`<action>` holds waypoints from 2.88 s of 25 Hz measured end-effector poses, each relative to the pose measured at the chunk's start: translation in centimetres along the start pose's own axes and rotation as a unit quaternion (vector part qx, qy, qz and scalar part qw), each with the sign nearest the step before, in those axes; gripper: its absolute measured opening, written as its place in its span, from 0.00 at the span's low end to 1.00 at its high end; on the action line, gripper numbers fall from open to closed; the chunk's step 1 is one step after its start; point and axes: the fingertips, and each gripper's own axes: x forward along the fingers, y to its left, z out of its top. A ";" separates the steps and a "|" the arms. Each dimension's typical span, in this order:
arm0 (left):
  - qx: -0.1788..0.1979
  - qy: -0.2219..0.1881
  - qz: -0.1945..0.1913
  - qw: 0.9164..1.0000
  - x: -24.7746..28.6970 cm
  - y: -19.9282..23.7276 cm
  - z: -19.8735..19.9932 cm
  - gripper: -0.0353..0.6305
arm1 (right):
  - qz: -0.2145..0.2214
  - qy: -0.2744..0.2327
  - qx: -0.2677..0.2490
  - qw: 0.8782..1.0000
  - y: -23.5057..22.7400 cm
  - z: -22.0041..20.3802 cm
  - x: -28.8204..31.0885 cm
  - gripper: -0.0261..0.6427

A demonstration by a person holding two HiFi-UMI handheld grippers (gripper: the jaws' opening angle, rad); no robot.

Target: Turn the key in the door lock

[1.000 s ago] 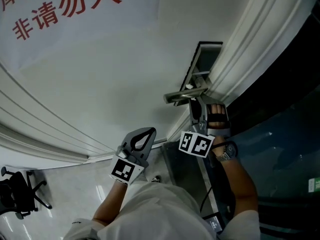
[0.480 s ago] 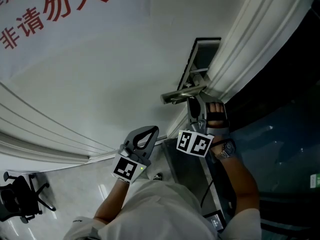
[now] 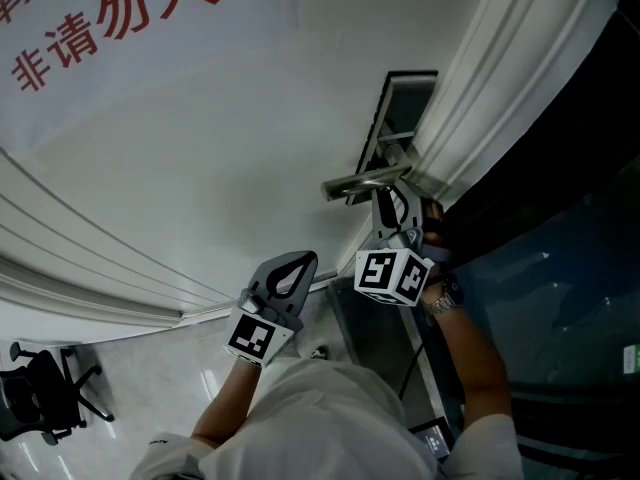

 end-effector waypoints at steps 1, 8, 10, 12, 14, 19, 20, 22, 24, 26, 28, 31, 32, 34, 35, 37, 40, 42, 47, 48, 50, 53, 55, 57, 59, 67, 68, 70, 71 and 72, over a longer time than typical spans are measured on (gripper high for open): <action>0.001 0.001 -0.001 1.000 0.0 -0.2 0.0 0.06 | 0.004 0.000 0.021 1.000 -0.1 0.0 0.0 0.16; -0.002 0.003 0.007 1.000 -0.5 -0.8 -0.2 0.06 | 0.013 -0.001 0.051 0.999 -0.2 0.1 0.1 0.16; -0.003 0.002 0.011 1.000 -0.7 -0.8 -0.2 0.06 | 0.016 -0.003 0.060 0.998 -0.2 0.0 0.1 0.16; -0.002 0.001 0.015 1.000 -0.8 -0.8 -0.1 0.06 | 0.022 -0.006 0.075 0.997 -0.3 0.0 0.0 0.16; -0.001 0.001 0.019 1.000 -0.9 -0.7 0.0 0.06 | 0.033 -0.009 0.101 0.994 -0.3 0.0 0.0 0.16; -0.003 0.002 0.026 1.000 -1.1 -0.8 0.0 0.06 | 0.041 -0.013 0.145 0.989 -0.5 -0.1 0.1 0.10; -0.005 0.001 0.027 1.000 -1.2 -0.8 0.0 0.06 | 0.045 -0.012 0.160 0.986 -0.4 -0.2 0.1 0.07; -0.005 -0.002 0.029 1.000 -1.2 -0.8 0.1 0.06 | 0.059 -0.013 0.208 0.976 -0.4 -0.3 0.2 0.06; -0.004 -0.001 0.031 1.000 -1.2 -0.7 0.2 0.06 | 0.065 -0.020 0.243 0.968 -0.4 -0.3 0.3 0.06; -0.002 -0.002 0.032 0.999 -1.2 -0.7 0.3 0.06 | 0.075 -0.024 0.283 0.956 -0.5 -0.3 0.3 0.06; 0.002 -0.004 0.033 0.999 -1.1 -0.8 0.4 0.06 | 0.093 -0.025 0.335 0.937 -0.5 -0.5 0.4 0.06; 0.006 -0.004 0.031 1.000 -1.0 -1.1 0.6 0.06 | 0.112 -0.028 0.401 0.909 -0.5 -0.6 0.3 0.06; 0.006 -0.004 0.030 1.000 -0.9 -1.2 0.6 0.06 | 0.116 -0.030 0.420 0.900 -0.5 -0.6 0.3 0.06; 0.007 -0.005 0.030 1.000 -0.7 -1.2 0.7 0.06 | 0.124 -0.034 0.462 0.878 -0.5 -0.6 0.4 0.06; 0.009 -0.005 0.030 1.000 -0.7 -1.3 0.7 0.06 | 0.130 -0.037 0.487 0.863 -0.6 -0.7 0.5 0.06; 0.014 -0.006 0.030 0.999 -0.7 -1.3 0.7 0.06 | 0.145 -0.040 0.541 0.827 -0.5 -0.8 0.5 0.06; 0.012 -0.006 0.034 0.999 -0.8 -1.3 0.7 0.06 | 0.176 -0.043 0.625 0.759 -0.6 -1.0 0.4 0.06; 0.010 -0.008 0.036 0.999 -0.9 -1.2 0.8 0.06 | 0.195 -0.042 0.668 0.717 -0.6 -1.1 0.5 0.06; 0.009 -0.010 0.034 0.999 -0.9 -1.4 0.9 0.06 | 0.227 -0.031 0.772 0.593 -0.4 -1.2 0.6 0.06; 0.009 -0.011 0.033 0.999 -0.9 -1.5 1.0 0.06 | 0.234 -0.030 0.793 0.561 -0.4 -1.2 0.6 0.06; 0.012 -0.011 0.030 0.999 -0.9 -1.6 1.1 0.06 | 0.248 -0.031 0.826 0.505 -0.4 -1.2 0.7 0.06; 0.020 -0.008 0.026 0.999 -0.9 -1.9 1.0 0.06 | 0.263 -0.036 0.837 0.478 -0.4 -1.2 0.7 0.06; 0.020 -0.005 0.026 0.999 -1.1 -2.0 1.0 0.06 | 0.278 -0.041 0.810 0.514 -0.5 -1.0 0.6 0.12; 0.017 0.000 0.028 0.999 -1.3 -2.0 0.9 0.06 | 0.294 -0.050 0.764 0.573 -0.8 -0.6 0.2 0.26; 0.015 0.007 0.033 0.999 -1.4 -1.7 0.7 0.06 | 0.293 -0.057 0.694 0.655 -1.0 -0.1 -0.1 0.31; 0.018 0.009 0.040 0.999 -1.4 -1.1 0.3 0.06 | 0.157 -0.048 0.297 0.941 -0.5 0.3 -1.0 0.31; 0.018 0.009 0.040 0.999 -1.4 -1.1 0.3 0.06 | 0.144 -0.046 0.262 0.953 -0.4 0.4 -1.1 0.31; 0.016 0.009 0.040 0.999 -1.4 -1.1 0.3 0.06 | 0.121 -0.040 0.195 0.972 -0.3 0.5 -1.2 0.31; 0.016 0.010 0.040 0.999 -1.4 -1.1 0.3 0.06 | 0.110 -0.038 0.162 0.980 -0.2 0.5 -1.2 0.31; 0.016 0.010 0.039 0.999 -1.4 -1.1 0.3 0.06 | 0.098 -0.037 0.128 0.986 -0.2 0.5 -1.2 0.31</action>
